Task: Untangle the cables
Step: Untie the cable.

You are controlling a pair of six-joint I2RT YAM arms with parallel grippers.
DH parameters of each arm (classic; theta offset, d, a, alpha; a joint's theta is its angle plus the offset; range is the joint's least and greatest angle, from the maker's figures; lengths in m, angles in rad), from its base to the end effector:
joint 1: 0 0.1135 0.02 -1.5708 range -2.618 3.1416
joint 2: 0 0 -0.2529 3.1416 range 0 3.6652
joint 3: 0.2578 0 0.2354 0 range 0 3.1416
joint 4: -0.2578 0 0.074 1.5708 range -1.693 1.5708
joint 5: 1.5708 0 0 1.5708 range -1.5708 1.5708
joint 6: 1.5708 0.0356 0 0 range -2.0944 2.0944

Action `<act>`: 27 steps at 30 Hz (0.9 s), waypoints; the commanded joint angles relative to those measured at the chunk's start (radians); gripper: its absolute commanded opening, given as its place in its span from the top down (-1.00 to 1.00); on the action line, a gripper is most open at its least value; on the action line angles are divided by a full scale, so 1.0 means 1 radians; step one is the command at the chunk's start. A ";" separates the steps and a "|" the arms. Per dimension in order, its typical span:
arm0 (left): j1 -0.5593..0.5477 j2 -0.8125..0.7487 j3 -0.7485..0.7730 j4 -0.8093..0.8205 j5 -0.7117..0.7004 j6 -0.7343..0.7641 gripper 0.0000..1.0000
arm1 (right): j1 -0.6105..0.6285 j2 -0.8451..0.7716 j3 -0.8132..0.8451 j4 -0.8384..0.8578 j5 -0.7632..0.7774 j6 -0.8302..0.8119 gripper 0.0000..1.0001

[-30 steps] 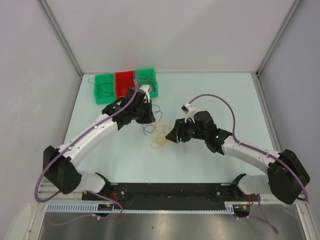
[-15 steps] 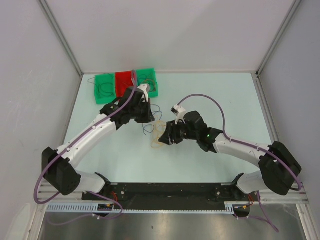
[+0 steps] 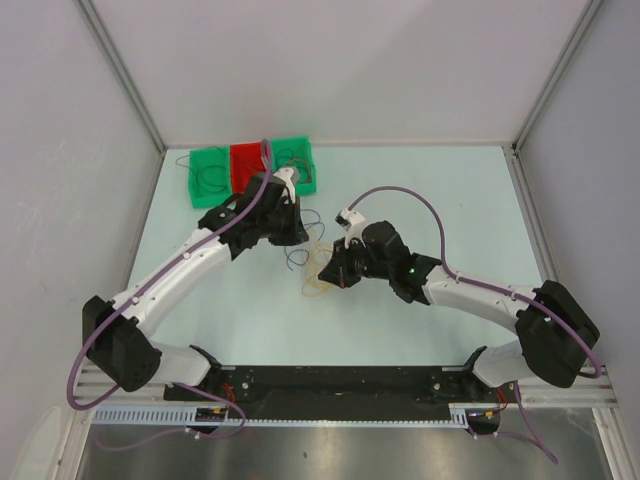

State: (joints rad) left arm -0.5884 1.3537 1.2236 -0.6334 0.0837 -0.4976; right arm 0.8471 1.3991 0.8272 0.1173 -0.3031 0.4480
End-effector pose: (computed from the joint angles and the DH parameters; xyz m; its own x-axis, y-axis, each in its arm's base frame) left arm 0.2297 -0.1568 0.3147 -0.7934 -0.0424 -0.6072 0.2556 0.8821 -0.3956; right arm 0.1892 0.2301 0.2425 -0.6488 -0.1099 -0.7530 -0.6787 0.5310 0.5073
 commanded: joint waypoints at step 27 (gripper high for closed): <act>0.021 -0.297 -0.032 -0.017 -0.130 0.001 -0.66 | -0.009 -0.164 0.513 -0.142 -0.014 -0.038 1.00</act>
State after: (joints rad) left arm -0.5747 1.1114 1.2171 -0.6453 0.0109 -0.4973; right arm 0.8471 1.2682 1.2106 0.0074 -0.3264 0.4328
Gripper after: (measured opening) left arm 0.830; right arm 0.009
